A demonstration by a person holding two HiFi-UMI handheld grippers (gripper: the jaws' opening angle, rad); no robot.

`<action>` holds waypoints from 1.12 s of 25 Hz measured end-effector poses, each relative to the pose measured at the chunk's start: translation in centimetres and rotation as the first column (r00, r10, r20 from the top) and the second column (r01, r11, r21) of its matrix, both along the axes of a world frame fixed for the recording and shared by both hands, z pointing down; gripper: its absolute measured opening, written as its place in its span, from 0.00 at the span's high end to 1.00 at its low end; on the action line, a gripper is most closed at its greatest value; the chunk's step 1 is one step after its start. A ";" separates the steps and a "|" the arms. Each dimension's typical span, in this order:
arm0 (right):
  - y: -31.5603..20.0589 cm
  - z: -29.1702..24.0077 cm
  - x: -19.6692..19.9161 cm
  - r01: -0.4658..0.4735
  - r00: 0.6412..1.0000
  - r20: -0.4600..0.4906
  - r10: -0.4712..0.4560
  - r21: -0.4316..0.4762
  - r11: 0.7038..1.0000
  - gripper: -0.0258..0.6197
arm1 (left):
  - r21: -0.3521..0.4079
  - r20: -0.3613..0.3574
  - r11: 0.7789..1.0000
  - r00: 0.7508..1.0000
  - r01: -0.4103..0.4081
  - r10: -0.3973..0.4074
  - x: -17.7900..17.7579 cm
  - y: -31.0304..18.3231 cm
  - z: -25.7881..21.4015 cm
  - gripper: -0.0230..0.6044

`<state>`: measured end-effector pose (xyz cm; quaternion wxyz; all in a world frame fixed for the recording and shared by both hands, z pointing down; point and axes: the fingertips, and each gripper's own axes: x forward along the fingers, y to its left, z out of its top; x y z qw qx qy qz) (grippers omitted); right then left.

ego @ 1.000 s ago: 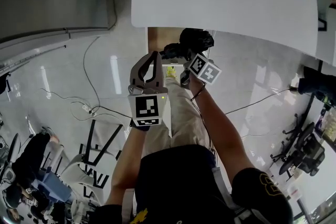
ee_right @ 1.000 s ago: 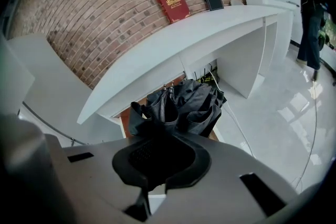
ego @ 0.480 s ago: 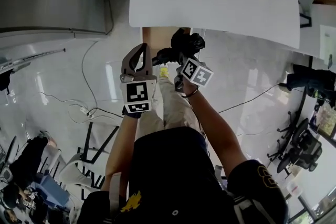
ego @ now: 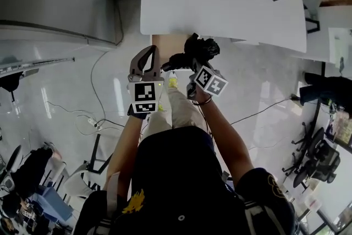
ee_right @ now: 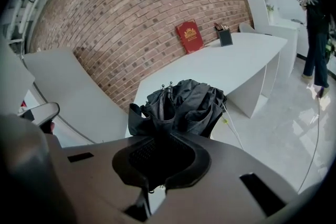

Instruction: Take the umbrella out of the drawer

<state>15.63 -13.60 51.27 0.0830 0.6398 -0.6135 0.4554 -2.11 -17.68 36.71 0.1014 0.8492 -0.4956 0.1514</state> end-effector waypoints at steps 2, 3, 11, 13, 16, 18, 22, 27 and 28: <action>-0.3 -1.6 0.1 0.015 1.000 -0.017 -0.015 0.031 0.999 0.90 | 0.007 0.007 1.000 1.000 -0.006 0.006 -0.3 0.3 -0.5 0.93; -0.6 -2.4 0.1 0.024 0.999 -0.026 -0.022 0.049 0.999 0.90 | 0.009 0.010 1.000 1.000 -0.011 0.011 -0.3 0.4 -0.8 0.93; -3.1 -10.6 -0.4 0.099 0.994 -0.074 -0.085 0.210 0.973 0.90 | 0.054 0.006 0.998 0.999 -0.041 0.041 0.6 0.1 -4.3 0.93; -3.3 -12.2 -0.7 0.111 0.992 -0.079 -0.094 0.244 0.964 0.90 | 0.066 0.003 0.997 0.999 -0.042 0.042 0.6 0.0 -5.1 0.93; -3.2 -14.1 -1.3 0.119 0.991 -0.085 -0.099 0.274 0.954 0.90 | 0.083 -0.001 0.996 0.999 -0.042 0.042 0.5 0.0 -6.2 0.93; -3.2 -15.3 -1.7 0.120 0.992 -0.081 -0.100 0.293 0.949 0.90 | 0.094 -0.001 0.995 0.999 -0.045 0.046 0.2 0.0 -6.9 0.93; -3.0 -17.6 -2.3 0.122 0.992 -0.080 -0.101 0.331 0.936 0.90 | 0.107 0.001 0.993 0.999 -0.051 0.051 -0.4 0.1 -8.0 0.93; -2.7 -20.2 -2.4 0.137 0.989 -0.096 -0.108 0.382 0.914 0.90 | 0.120 -0.005 0.991 0.998 -0.054 0.055 -0.8 0.3 -8.9 0.93; -2.6 -20.8 -2.4 0.138 0.989 -0.098 -0.108 0.392 0.909 0.90 | 0.123 -0.007 0.991 0.998 -0.054 0.055 -0.9 0.3 -9.1 0.93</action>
